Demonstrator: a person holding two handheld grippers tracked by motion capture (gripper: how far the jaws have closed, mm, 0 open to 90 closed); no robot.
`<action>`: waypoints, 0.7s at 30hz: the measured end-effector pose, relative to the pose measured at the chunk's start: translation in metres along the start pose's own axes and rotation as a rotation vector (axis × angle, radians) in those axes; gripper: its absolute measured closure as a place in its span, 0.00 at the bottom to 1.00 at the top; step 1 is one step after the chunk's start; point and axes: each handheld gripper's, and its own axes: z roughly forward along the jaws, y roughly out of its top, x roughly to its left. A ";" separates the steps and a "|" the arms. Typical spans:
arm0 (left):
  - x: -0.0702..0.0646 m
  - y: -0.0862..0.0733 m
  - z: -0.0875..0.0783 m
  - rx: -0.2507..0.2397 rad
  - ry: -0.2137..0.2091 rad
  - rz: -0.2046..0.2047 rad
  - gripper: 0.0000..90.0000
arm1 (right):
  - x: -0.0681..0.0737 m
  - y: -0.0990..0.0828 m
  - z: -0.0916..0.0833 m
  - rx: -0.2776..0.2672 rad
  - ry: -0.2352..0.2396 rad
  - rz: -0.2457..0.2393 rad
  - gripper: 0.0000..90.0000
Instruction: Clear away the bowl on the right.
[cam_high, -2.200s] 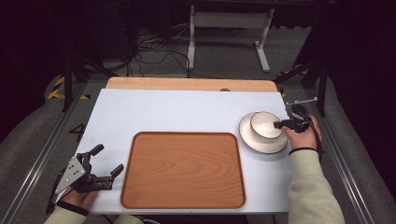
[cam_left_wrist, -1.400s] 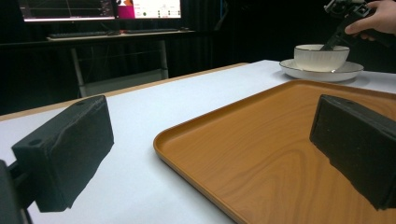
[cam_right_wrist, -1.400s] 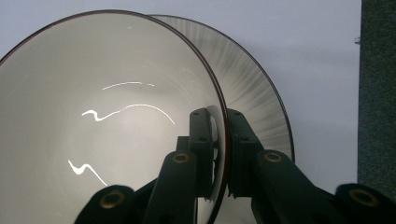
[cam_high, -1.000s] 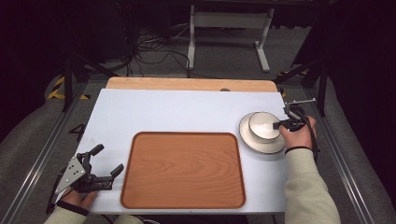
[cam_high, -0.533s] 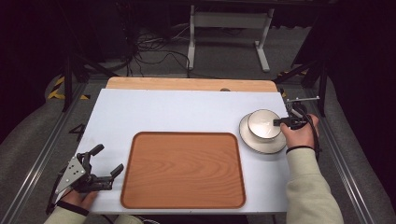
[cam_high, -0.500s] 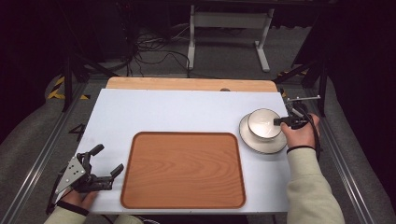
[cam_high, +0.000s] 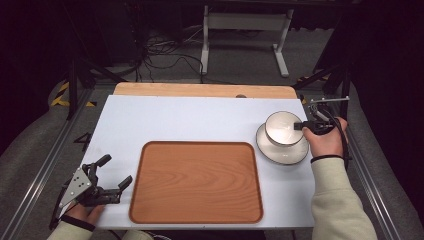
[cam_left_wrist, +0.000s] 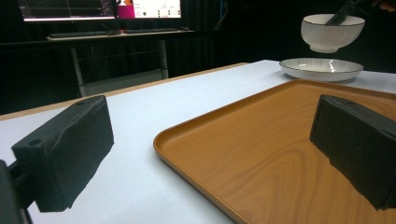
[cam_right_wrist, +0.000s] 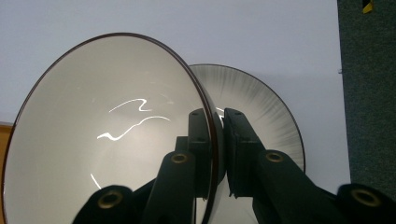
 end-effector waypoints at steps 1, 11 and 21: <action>0.000 0.000 0.000 0.000 0.000 0.000 0.00 | 0.002 0.001 -0.003 -0.001 0.004 -0.001 0.92; 0.000 0.000 0.000 0.000 0.000 0.000 0.00 | 0.019 0.002 -0.013 0.005 0.032 -0.023 0.92; 0.000 0.000 0.000 -0.001 -0.001 0.001 0.00 | 0.045 0.001 -0.016 0.024 0.091 -0.077 0.91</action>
